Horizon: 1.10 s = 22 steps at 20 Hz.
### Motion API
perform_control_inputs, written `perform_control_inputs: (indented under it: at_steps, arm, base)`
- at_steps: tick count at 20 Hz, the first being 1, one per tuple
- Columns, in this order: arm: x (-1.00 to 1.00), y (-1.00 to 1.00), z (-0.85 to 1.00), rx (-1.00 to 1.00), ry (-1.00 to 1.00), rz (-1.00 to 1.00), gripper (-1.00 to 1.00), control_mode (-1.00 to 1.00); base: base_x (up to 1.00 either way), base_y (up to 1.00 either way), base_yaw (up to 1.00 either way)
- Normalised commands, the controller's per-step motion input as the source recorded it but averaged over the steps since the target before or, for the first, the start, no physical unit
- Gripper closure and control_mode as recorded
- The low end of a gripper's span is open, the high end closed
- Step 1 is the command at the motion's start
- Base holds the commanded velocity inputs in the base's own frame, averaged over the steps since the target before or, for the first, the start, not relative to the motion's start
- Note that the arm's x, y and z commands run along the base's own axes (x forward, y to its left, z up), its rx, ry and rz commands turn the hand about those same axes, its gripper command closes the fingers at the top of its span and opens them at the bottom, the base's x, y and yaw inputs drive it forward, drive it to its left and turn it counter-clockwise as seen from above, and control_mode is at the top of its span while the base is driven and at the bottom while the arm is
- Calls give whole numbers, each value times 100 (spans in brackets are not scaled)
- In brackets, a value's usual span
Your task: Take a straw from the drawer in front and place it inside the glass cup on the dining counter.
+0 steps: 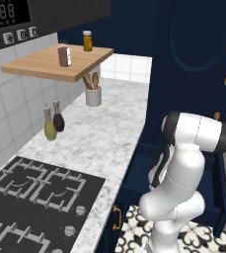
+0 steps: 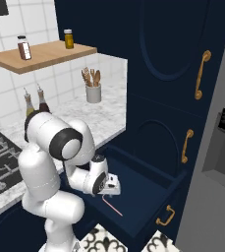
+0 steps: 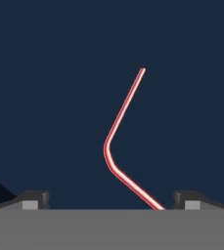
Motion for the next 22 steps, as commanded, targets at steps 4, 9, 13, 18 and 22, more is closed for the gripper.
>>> perform_control_inputs:
  at_steps: [4,9,13,18,22]
  arm:
    - [12,0,-27,0,-8,5,-100,-100]
    - [11,0,-35,0,-3,5,-100,-100]
    - [1,-1,-42,5,0,2,-100,-100]
    - [0,-16,-40,8,-2,0,-100,-100]
    - [0,-13,-6,3,-5,-2,-100,-100]
  base:
    - [0,0,0]
    - [0,0,0]
    - [0,0,0]
    - [0,0,0]
    - [0,0,0]
